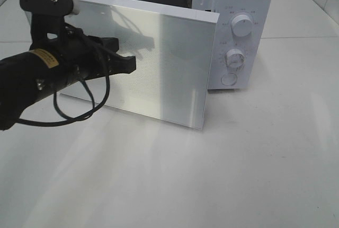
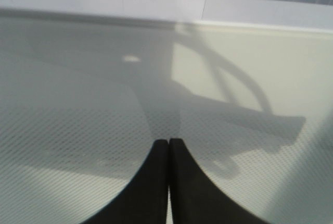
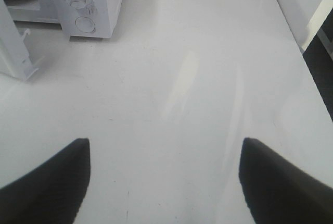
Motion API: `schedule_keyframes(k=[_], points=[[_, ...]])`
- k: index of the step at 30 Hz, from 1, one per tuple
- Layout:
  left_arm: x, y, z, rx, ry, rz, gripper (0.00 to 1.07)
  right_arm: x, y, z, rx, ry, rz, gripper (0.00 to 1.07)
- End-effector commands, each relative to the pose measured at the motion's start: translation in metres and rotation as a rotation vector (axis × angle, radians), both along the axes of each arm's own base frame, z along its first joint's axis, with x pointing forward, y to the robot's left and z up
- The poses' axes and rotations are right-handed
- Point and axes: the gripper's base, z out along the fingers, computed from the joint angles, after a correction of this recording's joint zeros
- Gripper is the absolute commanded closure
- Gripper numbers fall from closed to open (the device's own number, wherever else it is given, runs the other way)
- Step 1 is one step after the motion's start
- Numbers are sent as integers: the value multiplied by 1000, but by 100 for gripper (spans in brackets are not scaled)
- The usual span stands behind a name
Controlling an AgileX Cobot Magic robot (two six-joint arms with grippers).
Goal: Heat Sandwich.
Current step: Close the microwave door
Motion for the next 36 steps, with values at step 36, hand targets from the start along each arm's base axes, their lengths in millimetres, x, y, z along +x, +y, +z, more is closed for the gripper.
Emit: schedule_keyframes(k=[36], points=[[80, -79, 5, 4, -3, 36, 106, -3, 0, 0, -7, -31, 0, 31]])
